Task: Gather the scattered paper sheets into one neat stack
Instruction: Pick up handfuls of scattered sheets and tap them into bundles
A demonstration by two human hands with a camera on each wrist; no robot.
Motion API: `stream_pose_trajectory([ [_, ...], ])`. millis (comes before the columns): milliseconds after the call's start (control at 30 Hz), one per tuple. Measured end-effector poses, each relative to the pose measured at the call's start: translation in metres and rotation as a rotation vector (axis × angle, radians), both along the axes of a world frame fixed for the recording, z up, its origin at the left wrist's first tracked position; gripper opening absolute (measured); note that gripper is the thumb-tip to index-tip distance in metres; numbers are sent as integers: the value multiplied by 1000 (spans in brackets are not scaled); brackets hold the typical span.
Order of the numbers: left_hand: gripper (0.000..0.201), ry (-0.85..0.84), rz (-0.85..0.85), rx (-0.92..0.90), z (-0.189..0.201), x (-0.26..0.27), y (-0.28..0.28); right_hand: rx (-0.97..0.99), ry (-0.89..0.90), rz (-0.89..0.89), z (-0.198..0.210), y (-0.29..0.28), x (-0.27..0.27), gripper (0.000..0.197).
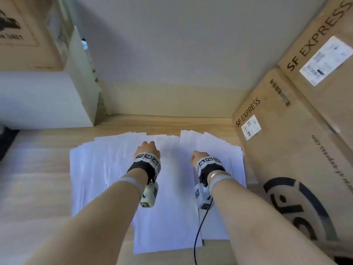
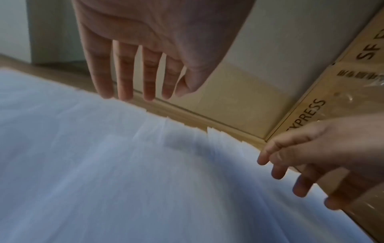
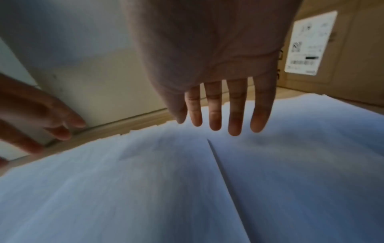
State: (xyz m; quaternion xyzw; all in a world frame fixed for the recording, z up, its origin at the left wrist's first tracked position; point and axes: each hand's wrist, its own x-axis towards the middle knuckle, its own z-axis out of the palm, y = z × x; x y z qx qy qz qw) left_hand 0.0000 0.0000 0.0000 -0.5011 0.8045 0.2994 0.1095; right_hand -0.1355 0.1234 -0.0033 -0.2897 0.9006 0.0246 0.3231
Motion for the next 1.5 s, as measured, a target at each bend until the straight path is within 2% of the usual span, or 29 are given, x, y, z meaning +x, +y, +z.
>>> stream_pose_trajectory([
  [100, 43, -84, 22, 55, -20, 4, 5, 54, -121, -99, -13, 8, 0, 50],
  [200, 50, -107, 47, 143, -36, 3, 10, 17, -163, -161, -23, 16, 3, 71],
  [333, 59, -81, 59, 179, -49, -2, 8, -48, -155, -270, -33, 17, 3, 81],
  [400, 58, -37, 79, 183, -52, -4, 7, -62, -157, -285, -37, 17, 2, 75],
  [467, 56, 8, 98, 160, -54, -7, 5, -97, -136, -303, -39, 20, -8, 57],
  [600, 56, 42, 97, 113, -54, -12, 4, -192, 35, -391, -30, 30, -40, 12],
  [667, 56, 46, 94, 162, -55, -15, 5, -221, 110, -459, -29, 39, -54, 2],
  [700, 57, 48, 83, 196, -55, -16, 7, -214, 114, -504, -29, 44, -58, 8],
  [733, 57, 51, 70, 226, -56, -18, 9, -176, 99, -568, -32, 48, -62, 24],
  [833, 59, 58, 55, 274, -57, -21, 20, 14, -29, -767, -36, 64, -54, 86],
  [900, 60, 78, 61, 297, -59, -23, 27, 130, -74, -767, -42, 71, -43, 106],
  [967, 64, 96, 73, 325, -61, -25, 33, 140, -85, -780, -45, 75, -37, 112],
  [1067, 72, 116, 100, 356, -62, -26, 38, 27, -157, -823, -44, 75, -39, 109],
  [1133, 80, 137, 117, 388, -59, -24, 42, -51, -192, -789, -42, 72, -41, 101],
  [1233, 90, 163, 156, 425, -57, -21, 43, -108, -221, -671, -40, 66, -32, 72],
  [1300, 92, 213, 242, 449, -59, -19, 39, -163, -276, -629, -40, 65, -27, 55],
  [1400, 80, 323, 421, 528, -59, -13, 29, -326, -315, -659, -38, 67, -25, 39],
  [1500, 56, 289, 420, 607, -56, -4, 23, -452, -361, -688, -34, 65, -26, 35],
])
